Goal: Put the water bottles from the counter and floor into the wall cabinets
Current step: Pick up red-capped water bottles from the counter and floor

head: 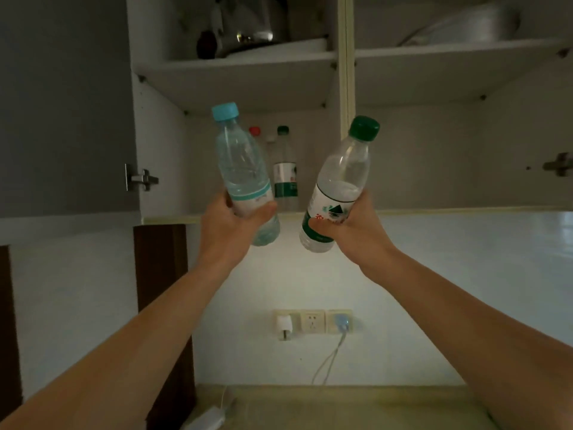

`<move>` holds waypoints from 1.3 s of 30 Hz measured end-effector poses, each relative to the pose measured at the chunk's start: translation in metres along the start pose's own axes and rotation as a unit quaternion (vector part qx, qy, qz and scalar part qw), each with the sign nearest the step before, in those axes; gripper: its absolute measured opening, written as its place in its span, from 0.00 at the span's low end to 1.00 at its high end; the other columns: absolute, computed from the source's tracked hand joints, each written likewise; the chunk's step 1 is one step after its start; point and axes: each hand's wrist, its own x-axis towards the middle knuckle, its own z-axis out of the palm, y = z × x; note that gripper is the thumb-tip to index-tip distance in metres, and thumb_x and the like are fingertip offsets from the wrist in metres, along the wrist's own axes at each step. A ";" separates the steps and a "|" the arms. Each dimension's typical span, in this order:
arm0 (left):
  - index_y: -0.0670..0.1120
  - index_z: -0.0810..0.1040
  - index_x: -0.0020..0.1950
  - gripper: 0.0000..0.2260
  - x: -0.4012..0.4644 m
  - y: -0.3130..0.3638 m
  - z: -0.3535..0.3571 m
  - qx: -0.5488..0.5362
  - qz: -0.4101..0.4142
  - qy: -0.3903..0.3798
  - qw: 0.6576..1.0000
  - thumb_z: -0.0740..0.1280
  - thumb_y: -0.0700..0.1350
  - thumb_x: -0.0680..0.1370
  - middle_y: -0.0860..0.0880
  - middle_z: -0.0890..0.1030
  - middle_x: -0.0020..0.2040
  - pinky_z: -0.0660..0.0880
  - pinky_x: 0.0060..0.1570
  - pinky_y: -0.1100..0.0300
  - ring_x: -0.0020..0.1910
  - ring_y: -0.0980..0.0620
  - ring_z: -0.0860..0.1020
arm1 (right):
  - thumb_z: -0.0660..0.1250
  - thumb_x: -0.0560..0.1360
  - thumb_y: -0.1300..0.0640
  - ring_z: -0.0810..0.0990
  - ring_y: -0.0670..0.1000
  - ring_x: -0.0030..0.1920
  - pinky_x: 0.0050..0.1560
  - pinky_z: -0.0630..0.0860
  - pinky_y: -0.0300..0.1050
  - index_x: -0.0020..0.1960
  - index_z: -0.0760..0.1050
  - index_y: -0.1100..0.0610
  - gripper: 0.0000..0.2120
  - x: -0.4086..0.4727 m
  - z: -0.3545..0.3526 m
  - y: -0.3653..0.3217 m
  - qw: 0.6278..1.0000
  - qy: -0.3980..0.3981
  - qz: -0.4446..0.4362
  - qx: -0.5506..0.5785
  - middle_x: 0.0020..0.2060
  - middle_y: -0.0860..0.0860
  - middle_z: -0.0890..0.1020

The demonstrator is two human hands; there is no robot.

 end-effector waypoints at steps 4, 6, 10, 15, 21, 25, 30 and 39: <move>0.52 0.71 0.68 0.30 0.062 -0.020 0.000 -0.004 0.017 0.015 1.000 0.79 0.49 0.70 0.59 0.79 0.56 0.72 0.41 0.73 0.48 0.68 0.77 | 0.80 0.68 0.62 0.79 0.42 0.54 0.54 0.76 0.43 0.64 0.65 0.50 0.32 0.048 0.013 0.001 1.000 0.028 -0.012 -0.009 0.56 0.44 0.79; 0.52 0.70 0.69 0.31 0.093 -0.030 -0.001 0.006 0.026 0.020 0.999 0.79 0.50 0.70 0.60 0.79 0.55 0.72 0.40 0.72 0.46 0.68 0.77 | 0.79 0.69 0.62 0.80 0.43 0.53 0.55 0.78 0.47 0.61 0.68 0.47 0.29 0.071 0.020 0.000 0.999 0.031 -0.020 -0.012 0.54 0.43 0.80; 0.51 0.65 0.71 0.37 0.147 -0.049 -0.006 0.041 0.023 -0.015 0.999 0.81 0.47 0.67 0.52 0.79 0.59 0.78 0.51 0.57 0.52 0.55 0.80 | 0.79 0.69 0.61 0.82 0.49 0.54 0.55 0.80 0.54 0.58 0.73 0.48 0.23 0.113 0.035 -0.003 0.999 0.027 -0.005 -0.033 0.52 0.46 0.83; 0.53 0.62 0.71 0.39 0.181 -0.076 -0.004 0.078 -0.023 -0.085 0.993 0.81 0.48 0.67 0.51 0.78 0.60 0.79 0.54 0.50 0.51 0.53 0.79 | 0.78 0.70 0.61 0.82 0.51 0.49 0.48 0.81 0.50 0.50 0.73 0.51 0.16 0.154 0.056 0.001 0.995 0.026 0.045 -0.086 0.47 0.49 0.83; 0.53 0.62 0.72 0.38 0.202 -0.095 0.000 0.103 -0.023 -0.130 0.986 0.80 0.50 0.68 0.52 0.78 0.57 0.79 0.55 0.46 0.51 0.52 0.79 | 0.77 0.72 0.59 0.83 0.51 0.47 0.44 0.81 0.43 0.54 0.78 0.56 0.13 0.177 0.072 0.018 0.988 0.005 0.077 -0.131 0.48 0.53 0.84; 0.55 0.64 0.68 0.35 0.212 -0.106 0.006 0.103 -0.003 -0.161 0.981 0.80 0.50 0.68 0.51 0.79 0.60 0.77 0.60 0.46 0.55 0.51 0.80 | 0.77 0.73 0.58 0.83 0.54 0.52 0.57 0.81 0.52 0.61 0.77 0.58 0.19 0.187 0.081 0.027 0.983 -0.005 0.070 -0.172 0.52 0.55 0.84; 0.53 0.64 0.71 0.37 0.222 -0.114 0.015 0.098 -0.009 -0.181 0.979 0.80 0.51 0.68 0.53 0.79 0.60 0.77 0.61 0.46 0.56 0.53 0.79 | 0.76 0.73 0.55 0.83 0.52 0.51 0.53 0.81 0.48 0.61 0.76 0.56 0.19 0.199 0.084 0.039 0.978 -0.011 0.066 -0.196 0.52 0.53 0.84; 0.52 0.62 0.76 0.39 0.230 -0.123 0.034 0.090 -0.022 -0.176 0.980 0.79 0.48 0.70 0.49 0.76 0.67 0.75 0.64 0.44 0.61 0.48 0.77 | 0.75 0.74 0.54 0.80 0.43 0.41 0.36 0.74 0.36 0.54 0.76 0.51 0.12 0.215 0.090 0.057 0.971 0.015 0.053 -0.233 0.42 0.47 0.81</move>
